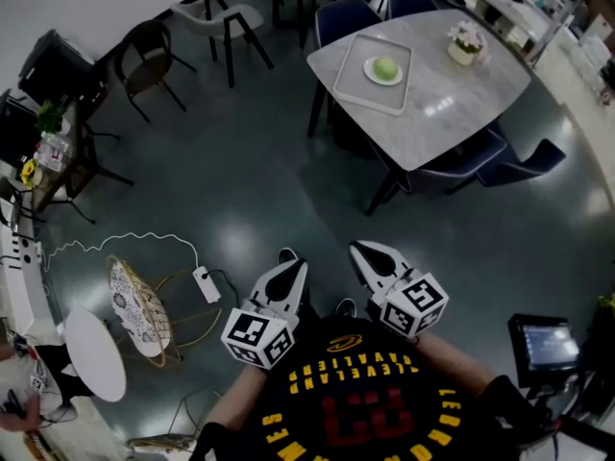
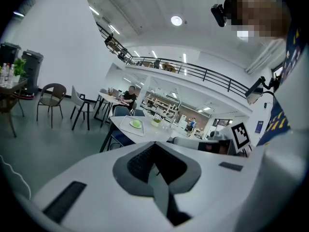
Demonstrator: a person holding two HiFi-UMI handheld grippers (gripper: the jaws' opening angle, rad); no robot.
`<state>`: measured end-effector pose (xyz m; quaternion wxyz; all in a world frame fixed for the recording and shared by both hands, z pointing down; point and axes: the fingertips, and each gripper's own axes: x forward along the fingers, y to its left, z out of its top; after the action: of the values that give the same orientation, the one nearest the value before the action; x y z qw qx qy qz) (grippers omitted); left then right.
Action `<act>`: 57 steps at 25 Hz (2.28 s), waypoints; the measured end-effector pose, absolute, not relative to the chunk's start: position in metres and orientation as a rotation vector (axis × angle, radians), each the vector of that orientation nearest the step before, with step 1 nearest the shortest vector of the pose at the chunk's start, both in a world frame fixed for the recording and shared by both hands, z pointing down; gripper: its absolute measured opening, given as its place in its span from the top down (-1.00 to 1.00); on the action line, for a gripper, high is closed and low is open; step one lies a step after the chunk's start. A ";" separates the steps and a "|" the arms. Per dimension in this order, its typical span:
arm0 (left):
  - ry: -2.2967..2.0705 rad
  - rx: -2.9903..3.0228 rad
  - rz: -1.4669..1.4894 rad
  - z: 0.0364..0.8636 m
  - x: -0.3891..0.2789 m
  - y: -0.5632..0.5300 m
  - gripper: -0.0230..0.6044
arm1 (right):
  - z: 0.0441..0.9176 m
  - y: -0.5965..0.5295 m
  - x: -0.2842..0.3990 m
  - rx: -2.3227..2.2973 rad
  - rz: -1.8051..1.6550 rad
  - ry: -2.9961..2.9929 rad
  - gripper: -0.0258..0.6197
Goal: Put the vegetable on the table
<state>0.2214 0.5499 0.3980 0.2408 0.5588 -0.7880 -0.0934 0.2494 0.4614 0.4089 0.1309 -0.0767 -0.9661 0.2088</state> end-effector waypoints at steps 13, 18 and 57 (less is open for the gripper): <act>-1.996 1.774 -0.234 0.383 0.036 0.494 0.93 | 0.397 0.417 0.086 0.079 0.567 -2.838 0.90; -1.915 1.784 -0.278 0.395 -0.007 0.483 0.93 | 0.404 0.407 0.055 0.179 0.578 -2.800 0.91; -1.737 2.005 -0.101 0.379 -0.119 0.116 0.92 | 0.414 0.047 -0.020 0.592 0.894 -2.894 0.91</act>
<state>-0.1188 0.1157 0.3790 0.2410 0.7329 -0.6351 -0.0370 -0.0196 0.0469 0.4142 0.0279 0.1916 -0.9374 0.2895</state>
